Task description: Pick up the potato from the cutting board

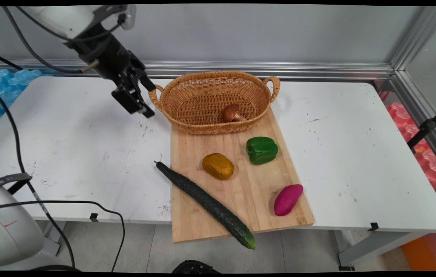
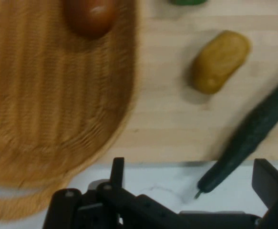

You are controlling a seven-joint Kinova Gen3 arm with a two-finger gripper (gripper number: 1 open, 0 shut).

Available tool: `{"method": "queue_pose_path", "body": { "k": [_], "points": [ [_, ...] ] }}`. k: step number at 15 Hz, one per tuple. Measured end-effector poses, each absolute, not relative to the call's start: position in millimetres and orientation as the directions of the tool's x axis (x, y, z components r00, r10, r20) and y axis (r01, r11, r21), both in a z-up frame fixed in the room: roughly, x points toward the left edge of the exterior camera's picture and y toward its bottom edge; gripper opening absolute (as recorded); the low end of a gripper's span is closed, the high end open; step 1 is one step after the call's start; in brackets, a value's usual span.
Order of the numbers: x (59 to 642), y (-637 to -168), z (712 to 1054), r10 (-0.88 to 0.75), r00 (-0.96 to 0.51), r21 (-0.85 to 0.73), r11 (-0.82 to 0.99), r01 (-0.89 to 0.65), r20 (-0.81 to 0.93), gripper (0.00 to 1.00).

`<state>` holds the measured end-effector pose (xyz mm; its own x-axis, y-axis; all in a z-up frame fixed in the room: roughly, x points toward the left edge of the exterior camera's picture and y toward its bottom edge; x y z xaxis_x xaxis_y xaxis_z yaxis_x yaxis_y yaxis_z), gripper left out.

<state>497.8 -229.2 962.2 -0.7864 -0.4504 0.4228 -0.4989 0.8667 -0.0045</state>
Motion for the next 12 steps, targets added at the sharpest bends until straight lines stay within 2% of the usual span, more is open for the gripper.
{"method": "queue_pose_path", "body": {
  "k": [6, 12],
  "points": [
    [457, -235, 939, -0.224, -0.877, 0.016, 0.971, -0.24, 0.425, 1.0],
    [411, -246, 898, 0.014, -0.906, 0.026, 0.999, 0.028, 0.424, 1.0]
  ]
}}
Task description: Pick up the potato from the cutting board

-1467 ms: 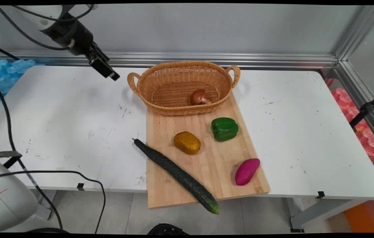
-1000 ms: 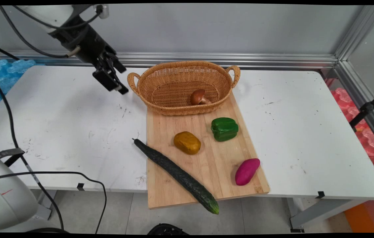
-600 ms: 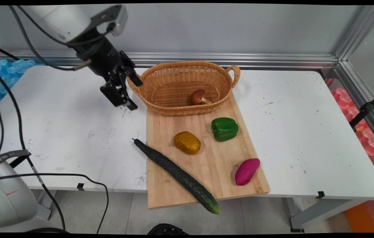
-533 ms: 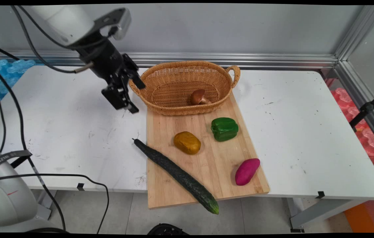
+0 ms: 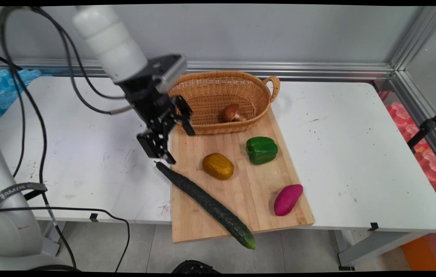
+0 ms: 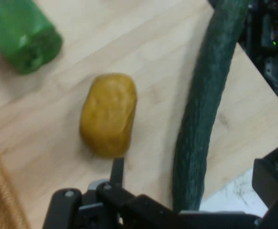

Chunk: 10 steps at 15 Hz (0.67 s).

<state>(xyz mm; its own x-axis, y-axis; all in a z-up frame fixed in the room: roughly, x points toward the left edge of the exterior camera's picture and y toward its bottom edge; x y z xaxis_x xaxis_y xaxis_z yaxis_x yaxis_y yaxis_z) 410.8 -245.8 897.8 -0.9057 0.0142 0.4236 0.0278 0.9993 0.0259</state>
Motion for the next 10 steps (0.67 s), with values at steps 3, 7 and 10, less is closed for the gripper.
{"method": "queue_pose_path", "body": {
  "k": [3, 7, 10],
  "points": [
    [389, -253, 874, 0.099, -0.904, 0.023, 0.993, 0.119, 0.417, 1.0],
    [368, -267, 850, 0.165, -0.902, 0.006, 0.983, 0.182, 0.4, 1.0],
    [357, -280, 835, 0.197, -0.902, -0.009, 0.978, 0.21, 0.384, 1.0]
  ]
}}
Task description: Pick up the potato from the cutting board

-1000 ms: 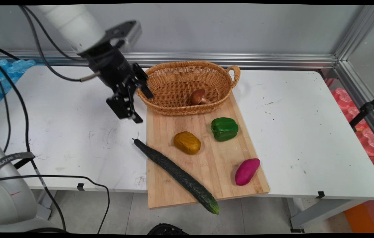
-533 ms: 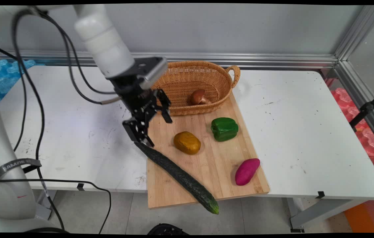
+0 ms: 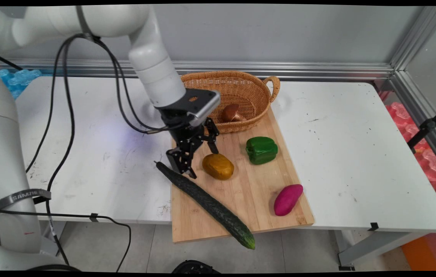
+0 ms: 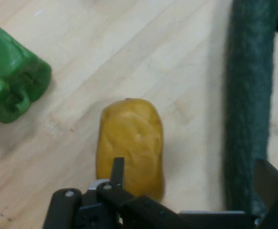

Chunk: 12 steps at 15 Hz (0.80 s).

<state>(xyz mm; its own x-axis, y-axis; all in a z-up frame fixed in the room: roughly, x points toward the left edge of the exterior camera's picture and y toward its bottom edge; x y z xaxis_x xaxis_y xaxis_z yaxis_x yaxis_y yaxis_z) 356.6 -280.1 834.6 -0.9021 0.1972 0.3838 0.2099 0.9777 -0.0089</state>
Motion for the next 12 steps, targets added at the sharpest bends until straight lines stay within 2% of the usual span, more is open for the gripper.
{"method": "queue_pose_path", "body": {
  "k": [9, 10, 12],
  "points": [
    [334, -303, 806, 0.238, -0.902, -0.022, 0.969, 0.246, 0.36, 1.0],
    [332, -304, 805, 0.241, -0.902, -0.02, 0.968, 0.251, 0.359, 0.0],
    [330, -305, 802, 0.249, -0.901, -0.015, 0.965, 0.261, 0.356, 0.0]
  ]
}}
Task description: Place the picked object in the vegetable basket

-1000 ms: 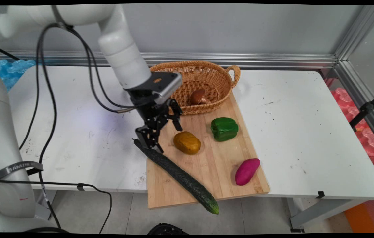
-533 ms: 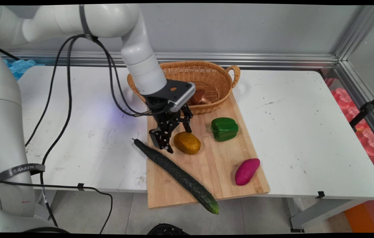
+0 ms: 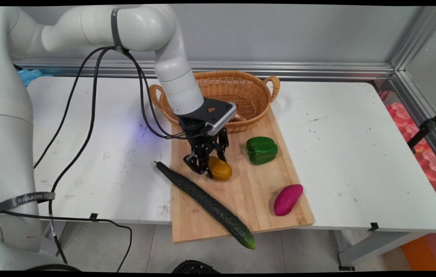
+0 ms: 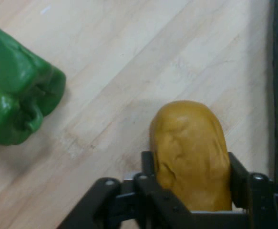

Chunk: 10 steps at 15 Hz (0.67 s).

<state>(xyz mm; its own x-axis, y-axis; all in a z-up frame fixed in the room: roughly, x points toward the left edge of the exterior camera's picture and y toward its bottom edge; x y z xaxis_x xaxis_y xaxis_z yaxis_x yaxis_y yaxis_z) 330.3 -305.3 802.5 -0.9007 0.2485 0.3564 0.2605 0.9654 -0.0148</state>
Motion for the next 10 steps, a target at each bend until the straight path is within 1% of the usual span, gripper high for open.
{"method": "queue_pose_path", "body": {
  "k": [4, 10],
  "points": [
    [329, -309, 808, 0.255, -0.9, -0.021, 0.964, 0.265, 0.354, 0.0],
    [332, -310, 844, 0.214, -0.908, -0.022, 0.975, 0.221, 0.361, 0.0]
  ]
}}
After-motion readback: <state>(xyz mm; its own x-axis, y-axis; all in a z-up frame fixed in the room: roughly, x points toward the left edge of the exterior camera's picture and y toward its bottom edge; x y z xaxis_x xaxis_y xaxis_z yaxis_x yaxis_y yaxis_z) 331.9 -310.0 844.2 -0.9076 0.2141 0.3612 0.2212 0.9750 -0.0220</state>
